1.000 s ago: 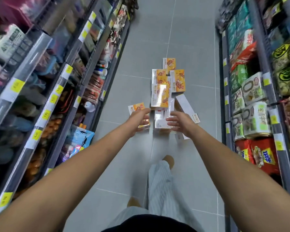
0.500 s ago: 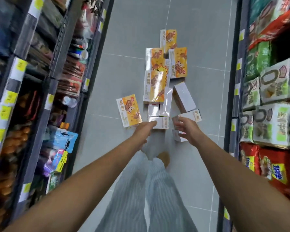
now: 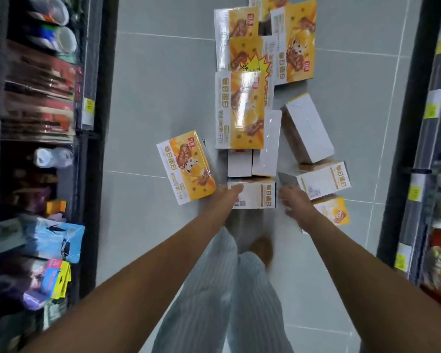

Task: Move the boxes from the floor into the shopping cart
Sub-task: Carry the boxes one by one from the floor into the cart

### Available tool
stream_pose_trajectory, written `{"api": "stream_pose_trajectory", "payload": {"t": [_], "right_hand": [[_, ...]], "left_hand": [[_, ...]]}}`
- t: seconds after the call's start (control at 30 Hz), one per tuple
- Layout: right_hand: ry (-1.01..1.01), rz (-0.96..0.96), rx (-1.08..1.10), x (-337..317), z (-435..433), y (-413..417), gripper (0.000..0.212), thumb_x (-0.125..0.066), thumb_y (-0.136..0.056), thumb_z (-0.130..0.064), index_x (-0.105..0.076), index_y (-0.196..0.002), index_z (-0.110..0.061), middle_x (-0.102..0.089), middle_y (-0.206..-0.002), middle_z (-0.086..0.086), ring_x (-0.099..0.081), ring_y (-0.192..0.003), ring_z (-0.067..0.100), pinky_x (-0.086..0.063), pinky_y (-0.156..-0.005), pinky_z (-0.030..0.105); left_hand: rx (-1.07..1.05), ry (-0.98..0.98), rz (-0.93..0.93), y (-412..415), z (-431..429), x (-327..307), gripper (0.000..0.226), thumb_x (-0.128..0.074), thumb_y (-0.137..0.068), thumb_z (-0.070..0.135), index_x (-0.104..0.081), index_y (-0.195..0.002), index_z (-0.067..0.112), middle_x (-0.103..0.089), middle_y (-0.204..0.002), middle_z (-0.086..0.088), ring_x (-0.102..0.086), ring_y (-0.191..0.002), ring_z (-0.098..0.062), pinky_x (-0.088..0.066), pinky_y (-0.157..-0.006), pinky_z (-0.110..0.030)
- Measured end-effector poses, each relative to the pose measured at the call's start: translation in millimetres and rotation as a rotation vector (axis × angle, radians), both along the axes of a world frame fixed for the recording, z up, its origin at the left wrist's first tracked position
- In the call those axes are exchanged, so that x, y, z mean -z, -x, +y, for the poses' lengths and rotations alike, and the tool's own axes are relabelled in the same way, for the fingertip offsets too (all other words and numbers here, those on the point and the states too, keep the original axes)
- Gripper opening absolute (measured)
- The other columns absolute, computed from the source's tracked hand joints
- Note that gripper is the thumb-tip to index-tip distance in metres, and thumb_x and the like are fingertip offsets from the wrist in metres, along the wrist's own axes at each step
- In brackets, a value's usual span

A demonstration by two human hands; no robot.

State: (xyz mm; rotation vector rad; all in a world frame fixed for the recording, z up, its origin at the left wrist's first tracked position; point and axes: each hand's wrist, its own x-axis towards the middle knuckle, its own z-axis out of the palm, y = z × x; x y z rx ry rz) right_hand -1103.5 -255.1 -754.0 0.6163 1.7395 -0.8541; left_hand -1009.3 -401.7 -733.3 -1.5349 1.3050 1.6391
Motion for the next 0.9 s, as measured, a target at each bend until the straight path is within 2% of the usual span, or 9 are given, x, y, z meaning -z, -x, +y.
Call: {"api": "stream_pose_trajectory", "payload": {"t": [0.03, 0.13, 0.23, 0.33, 0.4, 0.47, 0.63, 0.77, 0.9], "right_hand": [[-0.011, 0.006, -0.019, 15.9, -3.5, 2.2, 0.012, -0.047, -0.1, -0.023, -0.055, -0.1, -0.014, -0.055, -0.082, -0.002, -0.05, -0.072, 0.007, -0.036, -0.06, 0.023], [-0.067, 0.04, 0.014, 59.9, -10.2, 8.6, 0.036, -0.048, -0.1, -0.03, -0.048, -0.13, -0.01, -0.053, -0.08, -0.007, -0.048, -0.07, 0.003, -0.033, -0.056, 0.023], [-0.077, 0.023, 0.025, 101.3, -10.8, 14.1, 0.028, -0.045, -0.101, -0.033, -0.052, -0.119, -0.013, -0.054, -0.078, -0.008, -0.05, -0.068, 0.003, -0.034, -0.056, 0.022], [-0.065, -0.058, 0.051, 136.2, -10.5, 15.5, 0.022, -0.044, -0.101, -0.035, -0.055, -0.1, -0.015, -0.061, -0.078, -0.002, -0.056, -0.067, 0.009, -0.044, -0.062, 0.025], [-0.072, -0.101, 0.062, 156.7, -9.5, 14.6, 0.024, -0.045, -0.101, -0.034, -0.055, -0.086, -0.018, -0.064, -0.076, 0.002, -0.061, -0.066, 0.014, -0.049, -0.064, 0.029], [-0.052, -0.155, 0.087, 170.7, -6.6, 12.6, 0.025, -0.046, -0.099, -0.032, -0.055, -0.08, -0.02, -0.066, -0.071, 0.002, -0.064, -0.063, 0.016, -0.049, -0.062, 0.027], [-0.021, -0.264, 0.127, 181.6, 3.0, 7.3, 0.029, -0.047, -0.097, -0.039, -0.061, -0.081, -0.02, -0.072, -0.062, 0.0, -0.07, -0.06, 0.018, -0.053, -0.064, 0.03], [-0.021, -0.274, 0.095, 169.2, 4.4, 4.4, 0.031, -0.045, -0.098, -0.035, -0.058, -0.076, -0.018, -0.068, -0.056, -0.001, -0.068, -0.05, 0.014, -0.05, -0.058, 0.027], [-0.038, -0.277, 0.096, 143.5, 9.0, -6.1, 0.027, -0.047, -0.099, -0.032, -0.06, -0.081, -0.016, -0.071, -0.059, 0.001, -0.069, -0.052, 0.015, -0.051, -0.059, 0.029]], "left_hand": [[-0.03, -0.019, -0.002, 0.5, -0.3, 23.9, 0.057, -0.056, -0.066, 0.055, -0.062, -0.107, 0.015, -0.07, -0.102, -0.007, -0.066, -0.099, -0.025, -0.048, -0.098, -0.046], [-0.117, -0.064, -0.045, 1.8, 1.7, 92.2, 0.065, -0.063, -0.056, 0.057, -0.061, -0.106, 0.014, -0.07, -0.102, -0.013, -0.068, -0.097, -0.03, -0.05, -0.095, -0.051], [-0.132, -0.05, -0.096, 8.6, 4.2, 135.8, 0.081, -0.061, -0.055, 0.061, -0.056, -0.119, 0.012, -0.067, -0.11, -0.014, -0.067, -0.096, -0.03, -0.055, -0.087, -0.046], [-0.107, -0.043, -0.07, 15.2, 3.2, 156.8, 0.05, -0.053, -0.09, 0.044, -0.053, -0.122, 0.006, -0.067, -0.11, -0.016, -0.068, -0.085, -0.024, -0.054, -0.062, -0.025], [-0.089, -0.046, -0.089, 13.0, 3.1, 177.2, 0.046, -0.048, -0.095, 0.04, -0.052, -0.123, 0.004, -0.067, -0.105, -0.016, -0.067, -0.077, -0.022, -0.049, -0.055, -0.022], [-0.091, -0.072, -0.074, 9.6, 5.4, 190.2, 0.047, -0.047, -0.095, 0.041, -0.051, -0.125, 0.005, -0.067, -0.107, -0.015, -0.067, -0.08, -0.024, -0.052, -0.061, -0.025], [-0.151, -0.162, -0.063, 4.3, 10.2, 195.4, 0.035, -0.041, -0.1, 0.033, -0.053, -0.124, 0.011, -0.067, -0.116, -0.018, -0.067, -0.1, -0.035, -0.055, -0.086, -0.048], [-0.228, -0.166, -0.06, -5.5, 15.5, 185.7, 0.02, -0.038, -0.101, 0.028, -0.052, -0.114, 0.021, -0.069, -0.104, -0.012, -0.069, -0.086, -0.027, -0.057, -0.074, -0.04], [-0.202, -0.199, -0.075, -21.1, 19.8, 165.2, 0.027, -0.042, -0.095, 0.034, -0.05, -0.12, 0.027, -0.071, -0.099, -0.008, -0.07, -0.081, -0.022, -0.058, -0.066, -0.035]]}}
